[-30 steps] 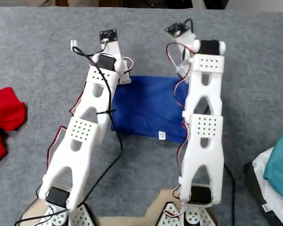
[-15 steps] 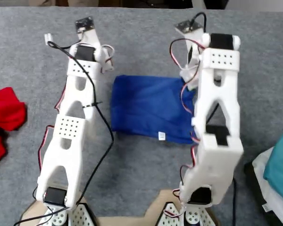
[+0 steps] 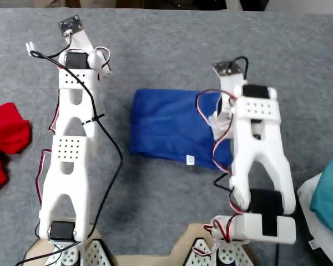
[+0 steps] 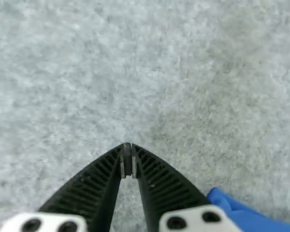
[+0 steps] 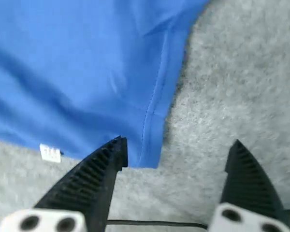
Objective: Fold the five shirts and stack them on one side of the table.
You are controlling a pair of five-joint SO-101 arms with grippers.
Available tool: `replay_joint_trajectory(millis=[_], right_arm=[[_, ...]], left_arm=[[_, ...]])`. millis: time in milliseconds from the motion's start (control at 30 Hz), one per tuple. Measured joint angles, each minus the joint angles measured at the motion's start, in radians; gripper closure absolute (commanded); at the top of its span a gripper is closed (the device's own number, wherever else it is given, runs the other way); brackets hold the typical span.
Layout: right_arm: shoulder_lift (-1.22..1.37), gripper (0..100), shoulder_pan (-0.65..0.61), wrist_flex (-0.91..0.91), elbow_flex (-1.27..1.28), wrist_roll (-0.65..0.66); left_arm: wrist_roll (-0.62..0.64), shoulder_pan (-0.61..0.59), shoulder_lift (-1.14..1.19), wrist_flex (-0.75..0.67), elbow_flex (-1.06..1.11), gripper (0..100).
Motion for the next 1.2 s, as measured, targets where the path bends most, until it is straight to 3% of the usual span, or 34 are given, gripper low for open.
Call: replay_joint_trajectory(millis=[300, 533, 733, 833, 1200], right_arm=[[-0.005, 65.7, -0.052, -0.069, 0.064, -0.29], [-0.005, 65.0, -0.173, -0.069, 0.064, -0.488], [0.009, 49.2, -0.218, -0.071, 0.1, -0.608], [0.077, 46.5, -0.218, -0.071, 0.11, -0.675], [0.253, 47.5, -0.224, -0.21, 0.1, -0.707]], left_arm=[[0.0, 0.011, 0.018, 0.0, 0.0, 98], [0.0, 0.011, 0.018, -0.006, 0.0, 98], [0.0, 0.018, 0.018, -0.009, 0.0, 98], [0.0, 0.018, 0.018, -0.009, 0.0, 98], [0.0, 0.018, 0.018, -0.009, 0.0, 98]])
